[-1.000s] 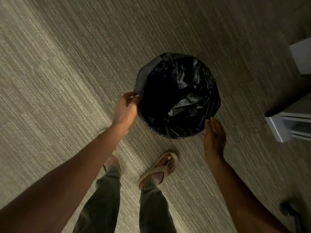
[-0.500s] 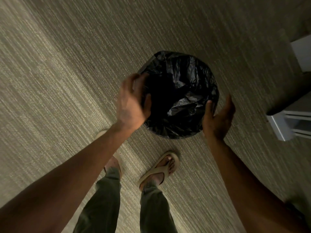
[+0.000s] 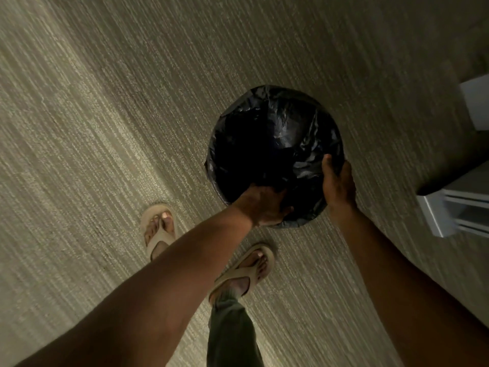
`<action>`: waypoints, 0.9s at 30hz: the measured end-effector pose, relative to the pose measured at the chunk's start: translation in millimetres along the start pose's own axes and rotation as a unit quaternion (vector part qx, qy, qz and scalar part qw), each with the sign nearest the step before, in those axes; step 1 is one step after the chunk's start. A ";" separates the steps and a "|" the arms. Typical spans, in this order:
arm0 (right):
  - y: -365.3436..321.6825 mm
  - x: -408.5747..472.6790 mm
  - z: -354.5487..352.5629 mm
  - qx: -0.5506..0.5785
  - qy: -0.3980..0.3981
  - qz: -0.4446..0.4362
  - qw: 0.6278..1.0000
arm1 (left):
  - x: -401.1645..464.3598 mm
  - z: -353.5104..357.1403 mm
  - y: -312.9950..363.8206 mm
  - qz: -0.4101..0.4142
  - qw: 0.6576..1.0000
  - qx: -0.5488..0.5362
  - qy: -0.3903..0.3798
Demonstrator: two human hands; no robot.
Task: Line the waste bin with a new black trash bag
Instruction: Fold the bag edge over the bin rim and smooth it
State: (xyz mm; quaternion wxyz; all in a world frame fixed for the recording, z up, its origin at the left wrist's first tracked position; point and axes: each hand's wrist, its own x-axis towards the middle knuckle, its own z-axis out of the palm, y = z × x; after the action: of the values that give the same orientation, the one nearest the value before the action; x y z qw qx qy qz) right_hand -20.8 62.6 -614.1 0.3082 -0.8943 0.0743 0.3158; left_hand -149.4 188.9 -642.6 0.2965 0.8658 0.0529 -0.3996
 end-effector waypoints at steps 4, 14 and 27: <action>0.8 4.9 -0.8 -0.006 -0.003 0.010 1.000 | 22.5 -3.8 3.2 0.016 1.000 0.013 0.010; -44.5 -20.2 5.7 -0.175 0.107 -0.463 0.862 | -17.8 -25.9 -6.8 -0.081 0.928 -0.196 0.306; -94.6 40.0 38.0 -0.227 -0.139 -0.267 0.926 | -42.8 -4.2 -12.1 0.005 0.994 0.026 0.110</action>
State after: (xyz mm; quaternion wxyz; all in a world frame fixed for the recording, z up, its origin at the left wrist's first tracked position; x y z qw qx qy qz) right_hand 22.1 163.4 -614.1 0.1769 -0.8741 -0.2849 0.3515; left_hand -179.4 207.4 -615.2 0.2681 0.9123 0.0700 -0.3016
